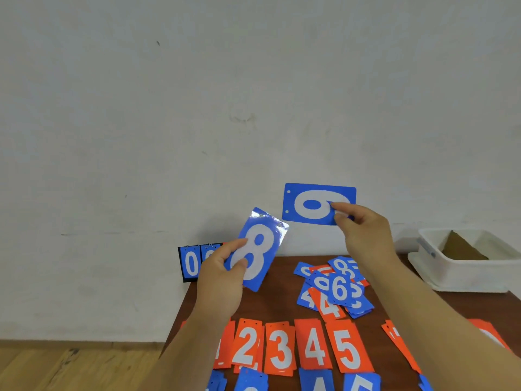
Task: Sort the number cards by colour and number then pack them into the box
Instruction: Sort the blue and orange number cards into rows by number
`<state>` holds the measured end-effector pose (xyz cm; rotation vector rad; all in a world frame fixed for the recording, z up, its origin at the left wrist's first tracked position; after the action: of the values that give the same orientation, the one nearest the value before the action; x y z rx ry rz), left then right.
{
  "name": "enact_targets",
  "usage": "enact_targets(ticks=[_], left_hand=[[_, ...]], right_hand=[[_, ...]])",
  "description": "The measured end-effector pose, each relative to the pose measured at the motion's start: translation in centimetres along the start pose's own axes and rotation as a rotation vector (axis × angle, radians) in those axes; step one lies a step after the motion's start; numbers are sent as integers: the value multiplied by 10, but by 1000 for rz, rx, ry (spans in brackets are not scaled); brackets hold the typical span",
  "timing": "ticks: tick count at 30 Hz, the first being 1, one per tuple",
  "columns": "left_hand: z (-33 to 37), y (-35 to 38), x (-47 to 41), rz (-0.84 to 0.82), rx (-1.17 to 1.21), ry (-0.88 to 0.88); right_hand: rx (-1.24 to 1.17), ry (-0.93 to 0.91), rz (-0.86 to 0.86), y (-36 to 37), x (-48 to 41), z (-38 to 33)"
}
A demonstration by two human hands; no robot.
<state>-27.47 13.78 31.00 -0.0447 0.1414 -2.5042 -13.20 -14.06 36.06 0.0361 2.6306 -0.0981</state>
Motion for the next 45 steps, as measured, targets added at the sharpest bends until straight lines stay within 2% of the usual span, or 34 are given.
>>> enact_targets(ticks=[3,10,15,23,30,34,38,45], left_hand=[[-8,3,1,66,1,-8],[-28,35,8,26,18,-28],[-57,108,20,-213,-48,-105],[-120,241,84,-480,-213,-194],[-173,372,118,-570,-354,-234],[-217,456,147,-615,-464,-298],[-264,515,174,-610,-559,-378],[-318,552,200,-555,-775,-403]], right_hand=[[-16,17,44,-7,17,13],[-16,95,25,-35,44,44],[111,156,118,-105,65,74],[277,418,266,-237,120,163],[293,544,354,-366,126,235],[325,658,297,-430,134,285],[329,842,201,-463,165,347],[342,955,74,-478,204,422]])
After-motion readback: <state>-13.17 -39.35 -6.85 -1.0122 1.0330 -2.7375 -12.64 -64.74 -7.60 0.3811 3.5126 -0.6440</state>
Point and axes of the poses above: each hand's wrist, its own x-axis away from the middle knuckle, its own y-axis out of the palm, z = x × y, the point moved 10 cm from there along -x, towards the middle knuckle, and after that the axes turned 12 degrees about -y, right-handed, at the moved point
